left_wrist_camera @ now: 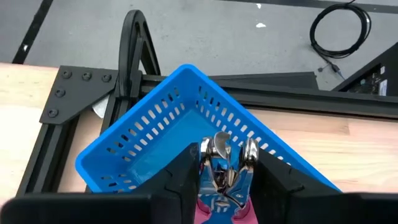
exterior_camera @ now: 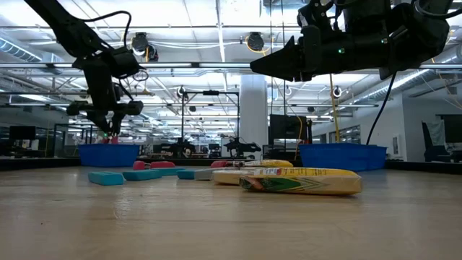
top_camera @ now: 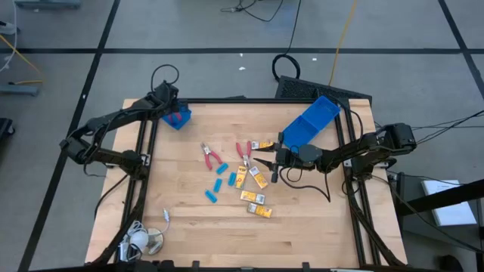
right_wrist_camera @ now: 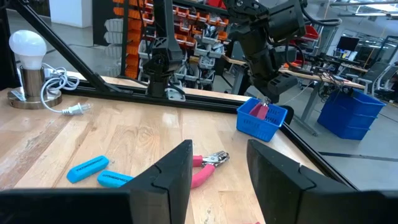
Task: Pick & Place School Supplies
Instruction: Put the pink puncher into the top left blue basket
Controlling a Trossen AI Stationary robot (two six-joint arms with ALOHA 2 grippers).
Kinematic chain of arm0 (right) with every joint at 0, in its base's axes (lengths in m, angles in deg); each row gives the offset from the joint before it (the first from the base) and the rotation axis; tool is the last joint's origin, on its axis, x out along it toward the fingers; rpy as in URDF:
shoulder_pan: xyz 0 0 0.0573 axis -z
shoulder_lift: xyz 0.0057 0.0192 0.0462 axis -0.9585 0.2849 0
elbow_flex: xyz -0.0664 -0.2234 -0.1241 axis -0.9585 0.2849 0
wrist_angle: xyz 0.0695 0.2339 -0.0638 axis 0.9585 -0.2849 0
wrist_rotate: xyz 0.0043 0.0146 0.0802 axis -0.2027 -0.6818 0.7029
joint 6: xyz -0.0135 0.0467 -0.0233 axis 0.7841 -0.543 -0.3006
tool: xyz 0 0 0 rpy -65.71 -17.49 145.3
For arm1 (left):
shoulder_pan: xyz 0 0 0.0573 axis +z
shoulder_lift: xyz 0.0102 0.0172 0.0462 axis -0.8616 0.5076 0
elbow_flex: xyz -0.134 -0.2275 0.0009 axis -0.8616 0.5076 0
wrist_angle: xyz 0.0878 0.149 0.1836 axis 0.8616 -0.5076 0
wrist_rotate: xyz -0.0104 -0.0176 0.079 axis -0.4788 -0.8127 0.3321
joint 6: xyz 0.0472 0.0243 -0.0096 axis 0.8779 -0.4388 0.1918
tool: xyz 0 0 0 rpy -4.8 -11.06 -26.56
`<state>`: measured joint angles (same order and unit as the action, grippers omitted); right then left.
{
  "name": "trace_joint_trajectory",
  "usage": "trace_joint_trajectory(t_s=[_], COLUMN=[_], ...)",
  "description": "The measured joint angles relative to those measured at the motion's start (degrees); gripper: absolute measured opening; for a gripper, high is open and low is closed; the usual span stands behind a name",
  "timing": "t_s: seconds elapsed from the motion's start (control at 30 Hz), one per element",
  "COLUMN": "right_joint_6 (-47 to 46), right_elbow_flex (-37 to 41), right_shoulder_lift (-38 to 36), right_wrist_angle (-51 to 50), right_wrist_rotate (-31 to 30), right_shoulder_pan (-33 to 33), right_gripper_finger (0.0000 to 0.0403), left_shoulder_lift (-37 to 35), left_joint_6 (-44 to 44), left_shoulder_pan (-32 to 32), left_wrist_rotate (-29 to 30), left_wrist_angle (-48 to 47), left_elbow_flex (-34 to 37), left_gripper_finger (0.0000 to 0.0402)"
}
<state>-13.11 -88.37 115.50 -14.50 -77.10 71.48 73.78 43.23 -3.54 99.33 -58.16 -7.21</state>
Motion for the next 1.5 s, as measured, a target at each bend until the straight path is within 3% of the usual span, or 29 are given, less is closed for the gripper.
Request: trace_joint_trajectory(t_s=[0.37,0.63,0.9,1.13,1.33,1.5], right_joint_6=[0.0,0.0,0.0,0.0,0.0,0.0], right_elbow_flex=[0.0,0.0,0.0,0.0,0.0,0.0], right_shoulder_lift=[0.0,0.0,0.0,0.0,0.0,0.0], right_wrist_angle=[0.0,0.0,0.0,0.0,0.0,0.0], right_wrist_rotate=[0.0,0.0,0.0,0.2,0.2,0.2], right_shoulder_pan=[0.0,0.0,0.0,0.0,0.0,0.0], right_gripper_finger=[0.0144,0.0145,0.0145,0.0144,0.0145,0.0144], left_shoulder_lift=[0.0,0.0,0.0,3.4,6.9,4.3], left_joint_6=[0.4,2.5,4.8,3.2,8.1,11.8], left_shoulder_pan=[0.0,-0.1,-0.1,-1.4,-4.0,-8.9], left_wrist_rotate=[-0.1,-0.1,0.4,5.8,-3.1,-4.2], left_wrist_angle=[-0.6,-0.7,-0.3,1.5,2.7,4.2], left_elbow_flex=[0.0,0.0,0.0,0.0,0.0,0.0], left_gripper_finger=[0.0243,0.0283,0.0279,0.0255,0.0236,0.0222])
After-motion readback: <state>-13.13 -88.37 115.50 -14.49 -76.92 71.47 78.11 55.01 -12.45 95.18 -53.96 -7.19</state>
